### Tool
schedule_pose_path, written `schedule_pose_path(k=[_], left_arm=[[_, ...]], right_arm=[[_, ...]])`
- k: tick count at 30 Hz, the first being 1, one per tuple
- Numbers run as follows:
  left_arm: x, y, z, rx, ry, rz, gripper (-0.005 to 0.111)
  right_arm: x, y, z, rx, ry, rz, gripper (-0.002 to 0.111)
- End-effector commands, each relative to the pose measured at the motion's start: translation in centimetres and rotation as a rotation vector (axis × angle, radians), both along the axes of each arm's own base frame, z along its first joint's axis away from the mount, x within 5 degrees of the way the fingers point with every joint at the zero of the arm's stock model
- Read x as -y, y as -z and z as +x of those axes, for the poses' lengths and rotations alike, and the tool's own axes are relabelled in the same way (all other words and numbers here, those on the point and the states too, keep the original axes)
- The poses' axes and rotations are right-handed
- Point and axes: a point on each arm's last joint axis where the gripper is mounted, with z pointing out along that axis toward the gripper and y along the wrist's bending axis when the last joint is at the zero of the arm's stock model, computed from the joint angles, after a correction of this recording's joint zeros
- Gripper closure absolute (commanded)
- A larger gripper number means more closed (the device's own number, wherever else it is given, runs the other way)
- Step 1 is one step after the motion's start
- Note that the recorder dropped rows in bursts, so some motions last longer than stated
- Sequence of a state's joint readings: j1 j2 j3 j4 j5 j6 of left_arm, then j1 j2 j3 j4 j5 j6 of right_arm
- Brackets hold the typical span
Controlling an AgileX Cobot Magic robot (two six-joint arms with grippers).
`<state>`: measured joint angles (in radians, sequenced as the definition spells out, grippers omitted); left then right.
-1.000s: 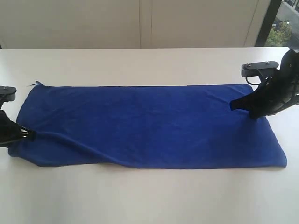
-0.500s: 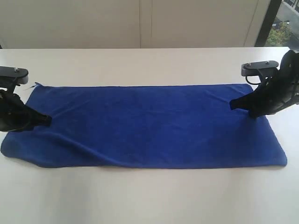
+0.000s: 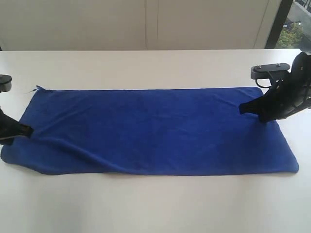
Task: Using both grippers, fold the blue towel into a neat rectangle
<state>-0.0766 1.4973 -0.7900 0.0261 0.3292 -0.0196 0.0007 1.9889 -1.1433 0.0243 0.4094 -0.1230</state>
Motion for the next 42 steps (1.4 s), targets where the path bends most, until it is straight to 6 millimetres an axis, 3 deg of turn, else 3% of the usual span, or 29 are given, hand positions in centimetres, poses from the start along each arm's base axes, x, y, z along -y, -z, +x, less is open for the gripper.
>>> schedule_pose_path(k=[1,6,19,21,23,26,28,35,42], left_arm=[[-1.2,0.3,-0.2,-0.022,-0.058,-0.002,0.082],[-1.4,1.4,0.1,-0.055,-0.052,0.006,0.056],[-1.5,4.5,1.2,-0.107,-0.054,0.011,0.054],[-1.5,4.6,1.2,-0.111,-0.054,0.011,0.057],[-1.5,4.6,1.1,-0.113,-0.054,0.011,0.069],[-1.5,4.6,1.1,-0.113,-0.054,0.011,0.098],[-1.5,4.5,1.2,-0.107,-0.064,0.005,0.107],[-0.6,0.4,2.6,-0.039,-0.138,-0.119,0.107],[0.2,0.0,3.1,0.006,-0.18,-0.245,0.107]], right_arm=[[0.3,0.2,0.0,-0.009,0.006,0.001,0.108],[0.3,0.2,0.0,-0.006,0.006,0.001,0.108],[0.3,0.2,0.0,-0.004,0.004,0.001,0.108],[0.3,0.2,0.0,-0.004,-0.001,-0.002,0.108],[0.3,0.2,0.0,-0.002,-0.001,-0.002,0.108],[0.3,0.2,0.1,0.002,-0.001,-0.002,0.108],[0.3,0.2,0.1,0.002,-0.001,-0.002,0.108],[0.3,0.1,0.1,0.008,0.001,0.001,0.108],[0.3,0.1,0.1,0.008,0.001,0.001,0.108]])
